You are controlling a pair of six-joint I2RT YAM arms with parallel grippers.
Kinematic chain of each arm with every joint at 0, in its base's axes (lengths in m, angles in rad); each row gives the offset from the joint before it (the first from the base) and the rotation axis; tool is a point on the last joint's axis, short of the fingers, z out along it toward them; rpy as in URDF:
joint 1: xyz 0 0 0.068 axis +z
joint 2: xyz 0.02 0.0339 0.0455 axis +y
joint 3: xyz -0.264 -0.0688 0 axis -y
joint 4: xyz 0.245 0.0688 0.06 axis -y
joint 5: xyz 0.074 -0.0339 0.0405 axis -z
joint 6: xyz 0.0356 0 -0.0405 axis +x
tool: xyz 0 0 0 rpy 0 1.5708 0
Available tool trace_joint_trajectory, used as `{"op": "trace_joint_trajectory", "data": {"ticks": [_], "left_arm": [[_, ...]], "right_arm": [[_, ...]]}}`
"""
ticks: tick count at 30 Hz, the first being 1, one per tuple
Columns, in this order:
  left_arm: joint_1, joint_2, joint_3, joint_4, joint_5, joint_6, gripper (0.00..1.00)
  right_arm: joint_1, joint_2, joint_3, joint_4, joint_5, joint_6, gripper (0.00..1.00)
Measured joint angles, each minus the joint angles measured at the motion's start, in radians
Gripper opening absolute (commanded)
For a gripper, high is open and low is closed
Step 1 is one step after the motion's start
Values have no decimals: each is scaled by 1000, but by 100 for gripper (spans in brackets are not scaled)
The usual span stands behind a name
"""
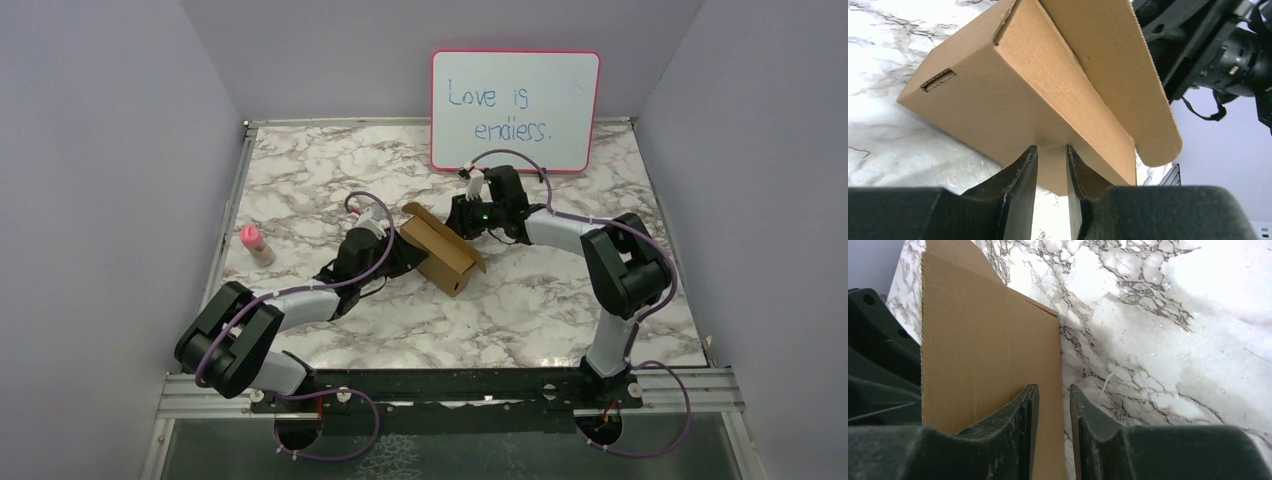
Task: Fold the paper box
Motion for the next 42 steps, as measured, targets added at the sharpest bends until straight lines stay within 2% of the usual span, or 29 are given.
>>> {"op": "trace_joint_trajectory", "data": {"ticks": [20,30,42], "left_arm": [[-10,-21,-69,21,-24,-3,28],[-9,-51,-73,21,-35,2,29],[-9,-33,-77,20,-31,5,29]], "right_arm": [[19,37,55,-42,-52,-126,39],[25,43,75,-66,-1,-170,40],[32,79,220,-104,-45,-238,41]]}}
